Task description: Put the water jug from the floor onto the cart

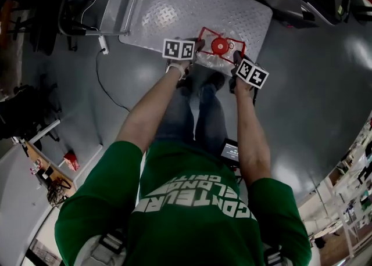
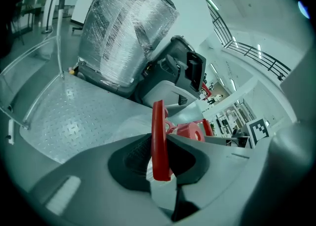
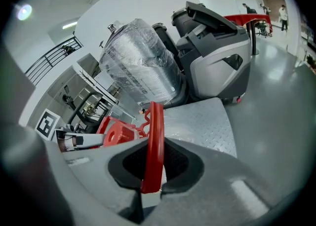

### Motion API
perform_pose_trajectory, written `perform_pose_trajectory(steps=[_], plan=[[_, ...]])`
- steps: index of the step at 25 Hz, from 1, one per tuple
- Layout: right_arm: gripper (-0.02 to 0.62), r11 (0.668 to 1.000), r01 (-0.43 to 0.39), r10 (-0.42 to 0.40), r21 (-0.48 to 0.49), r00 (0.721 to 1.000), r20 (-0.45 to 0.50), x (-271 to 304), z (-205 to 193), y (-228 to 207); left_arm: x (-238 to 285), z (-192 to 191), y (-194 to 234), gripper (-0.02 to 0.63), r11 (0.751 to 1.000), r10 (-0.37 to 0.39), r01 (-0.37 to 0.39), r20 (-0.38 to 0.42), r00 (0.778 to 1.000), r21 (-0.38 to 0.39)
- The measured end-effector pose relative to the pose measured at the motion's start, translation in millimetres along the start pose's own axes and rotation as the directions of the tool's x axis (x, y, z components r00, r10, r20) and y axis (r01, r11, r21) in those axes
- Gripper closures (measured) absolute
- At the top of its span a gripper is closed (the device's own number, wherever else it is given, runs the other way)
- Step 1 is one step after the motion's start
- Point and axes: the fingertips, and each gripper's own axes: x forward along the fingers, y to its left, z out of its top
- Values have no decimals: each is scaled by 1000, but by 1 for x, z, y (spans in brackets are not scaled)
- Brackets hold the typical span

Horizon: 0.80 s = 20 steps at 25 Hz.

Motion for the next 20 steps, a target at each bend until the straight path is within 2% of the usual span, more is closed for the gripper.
perform_pose_trajectory(steps=[5, 9, 20], plan=[[569, 1000, 9, -9, 1, 1000, -13, 14, -5, -2, 7, -4, 15, 525, 1000, -5, 5, 3, 1000, -21], [571, 1000, 2, -2, 7, 1000, 8, 21, 6, 1, 8, 10, 24, 528, 998, -20, 22, 43, 999, -59], [581, 998, 67, -67, 15, 997, -31, 21, -9, -24, 16, -1, 23, 529, 998, -19, 21, 36, 999, -62]])
